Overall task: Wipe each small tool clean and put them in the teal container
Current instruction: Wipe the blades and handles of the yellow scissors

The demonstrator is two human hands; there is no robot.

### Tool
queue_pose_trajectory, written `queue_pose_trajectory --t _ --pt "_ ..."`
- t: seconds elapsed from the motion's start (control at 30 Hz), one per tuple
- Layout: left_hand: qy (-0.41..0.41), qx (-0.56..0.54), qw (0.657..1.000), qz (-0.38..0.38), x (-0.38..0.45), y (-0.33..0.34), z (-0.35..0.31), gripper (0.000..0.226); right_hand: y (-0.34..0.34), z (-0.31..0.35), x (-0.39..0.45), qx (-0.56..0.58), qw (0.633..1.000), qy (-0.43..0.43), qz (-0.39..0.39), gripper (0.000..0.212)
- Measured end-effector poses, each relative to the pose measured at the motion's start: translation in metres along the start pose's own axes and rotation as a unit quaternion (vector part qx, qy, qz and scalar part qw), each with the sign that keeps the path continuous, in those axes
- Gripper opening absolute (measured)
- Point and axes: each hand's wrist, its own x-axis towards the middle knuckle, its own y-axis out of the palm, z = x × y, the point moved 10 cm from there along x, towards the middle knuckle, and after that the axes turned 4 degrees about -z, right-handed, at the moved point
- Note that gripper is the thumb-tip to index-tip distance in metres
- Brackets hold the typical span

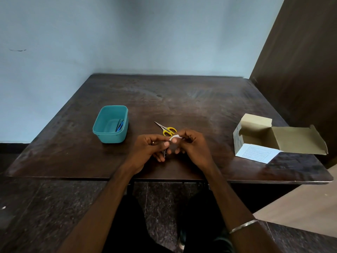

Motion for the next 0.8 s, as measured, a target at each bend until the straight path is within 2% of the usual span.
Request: queue_pose_trajectory --t 0.1,0.17,0.3,0.47,0.6,0.8 --pt "-0.001 0.002 1.0 0.001 0.0 0.0 0.0 0.023 -0.002 -0.001 0.0 0.014 1.0 0.006 -0.013 0.008" --pt "-0.003 -0.002 1.0 0.001 0.0 0.0 0.0 0.022 -0.002 0.0 0.0 0.004 1.0 -0.002 -0.007 0.004" --pt "-0.007 -0.004 1.0 -0.002 0.001 0.0 0.0 0.022 -0.005 -0.003 -0.001 -0.012 1.0 -0.001 -0.011 0.017" --pt "-0.008 0.004 1.0 -0.004 0.0 -0.001 0.0 0.021 0.001 0.004 -0.001 0.028 1.0 -0.01 0.006 0.002" --pt "-0.005 0.012 1.0 -0.011 0.0 -0.002 0.001 0.021 0.002 0.001 0.001 0.046 0.999 -0.001 0.002 0.006" --pt "-0.011 -0.042 0.998 -0.046 0.001 -0.006 0.001 0.019 -0.005 -0.007 0.004 0.019 1.0 -0.002 -0.02 0.006"
